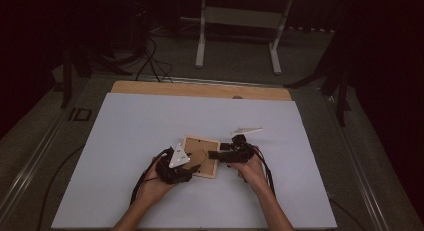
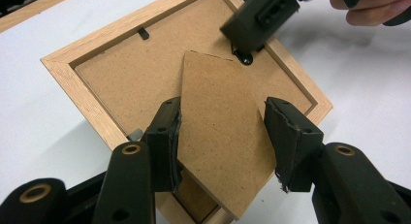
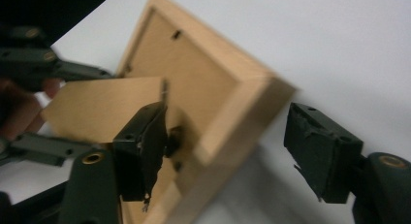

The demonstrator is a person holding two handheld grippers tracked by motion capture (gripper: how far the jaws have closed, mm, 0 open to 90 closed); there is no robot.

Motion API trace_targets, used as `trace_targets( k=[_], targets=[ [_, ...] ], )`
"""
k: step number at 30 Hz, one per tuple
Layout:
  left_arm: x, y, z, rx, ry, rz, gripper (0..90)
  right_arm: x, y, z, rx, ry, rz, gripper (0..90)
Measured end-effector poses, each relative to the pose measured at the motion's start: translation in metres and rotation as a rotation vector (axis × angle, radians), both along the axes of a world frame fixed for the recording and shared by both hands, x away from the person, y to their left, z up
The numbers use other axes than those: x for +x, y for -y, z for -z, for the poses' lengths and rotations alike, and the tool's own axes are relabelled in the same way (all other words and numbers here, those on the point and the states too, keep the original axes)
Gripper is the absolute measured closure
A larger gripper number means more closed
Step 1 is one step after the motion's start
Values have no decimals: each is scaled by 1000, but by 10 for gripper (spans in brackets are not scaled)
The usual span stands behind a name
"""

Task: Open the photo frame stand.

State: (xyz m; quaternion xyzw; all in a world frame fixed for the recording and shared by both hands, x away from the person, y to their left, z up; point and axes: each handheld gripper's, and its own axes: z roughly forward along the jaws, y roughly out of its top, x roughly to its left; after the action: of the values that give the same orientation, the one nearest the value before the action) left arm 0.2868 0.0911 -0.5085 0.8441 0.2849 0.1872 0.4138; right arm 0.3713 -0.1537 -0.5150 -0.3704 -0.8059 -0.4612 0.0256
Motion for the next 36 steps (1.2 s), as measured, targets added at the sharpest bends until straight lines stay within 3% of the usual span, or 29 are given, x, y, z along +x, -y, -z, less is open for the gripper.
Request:
trace_targets(
  k=[2,6,11,13,21,29,32,36],
  targets=[
    [0,-1,0,-3,-8,6,513,-2,-5,-1,-20,18,-6,344],
    [3,-4,-2,-32,-49,25,508,-3,-5,-1,-9,25,-4,363],
    [11,-12,-2,-137,-178,47,504,-5,-5,-4,-3,51,-11,388],
    [13,-13,-3,-151,-197,47,506,-6,-6,-5,-2,62,-11,393],
    [14,-11,-6,-126,-229,45,589,-10,-8,-10,-20,105,-21,400],
    [14,-7,-9,-94,-213,35,604,-12,-6,-15,-24,131,-15,428],
    [14,-7,-9,-92,-208,24,621,-12,-1,-19,9,139,-7,503],
    [14,-6,-10,-83,-199,20,630,-13,1,-24,0,156,-15,525]
  ],
)
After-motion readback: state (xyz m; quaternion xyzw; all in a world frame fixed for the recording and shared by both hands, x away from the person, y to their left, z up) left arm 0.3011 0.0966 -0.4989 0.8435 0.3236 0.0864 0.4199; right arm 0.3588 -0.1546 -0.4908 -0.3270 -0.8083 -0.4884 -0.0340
